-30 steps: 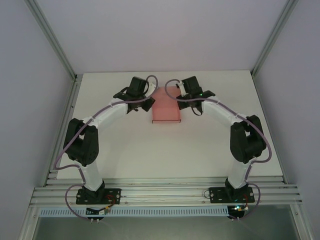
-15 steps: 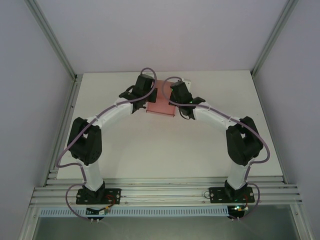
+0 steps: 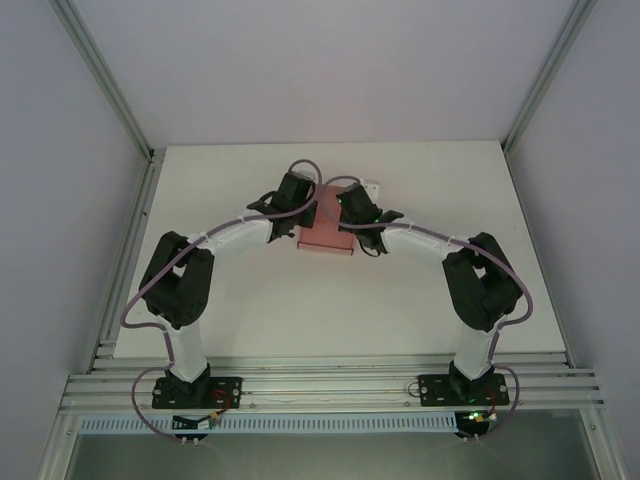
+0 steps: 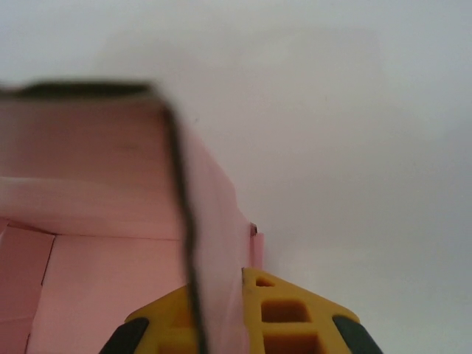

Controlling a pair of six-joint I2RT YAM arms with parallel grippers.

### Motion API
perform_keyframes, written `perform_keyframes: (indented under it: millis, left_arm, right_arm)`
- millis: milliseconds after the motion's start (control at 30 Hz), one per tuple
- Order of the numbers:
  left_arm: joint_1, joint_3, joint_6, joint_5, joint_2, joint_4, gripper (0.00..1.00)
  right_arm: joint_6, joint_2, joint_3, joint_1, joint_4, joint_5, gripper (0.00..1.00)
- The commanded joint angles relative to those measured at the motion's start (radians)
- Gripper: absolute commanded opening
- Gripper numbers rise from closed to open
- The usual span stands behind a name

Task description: Assemble paper box

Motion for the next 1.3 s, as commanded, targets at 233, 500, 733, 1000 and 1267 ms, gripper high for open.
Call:
perform_keyframes:
  millis: [233,500,733,1000,1267]
  left_arm:
    - [-0.045,-0.139,0.013,0.065,-0.017,0.099,0.03]
    - [-0.069,-0.257,0.008,0.072,-0.079,0.147,0.08]
    - [-0.073,-0.365,-0.04,0.079,-0.168,0.173,0.09]
    - [-0.078,-0.28,-0.174,0.17,-0.13,0.192,0.06]
    - [-0.081,-0.288,-0.19,0.178,-0.11,0.207,0.05]
  right_arm:
    - [0.007,0.021,-0.099,0.061,0.181,0.017,0.0]
    - [-0.047,-0.024,-0.231,0.122,0.282,0.154,0.0]
    - [-0.037,-0.048,-0.334,0.134,0.325,0.202,0.0]
    - [-0.044,-0.03,-0.311,0.17,0.341,0.205,0.0]
    - [-0.019,-0.012,-0.309,0.181,0.329,0.205,0.0]
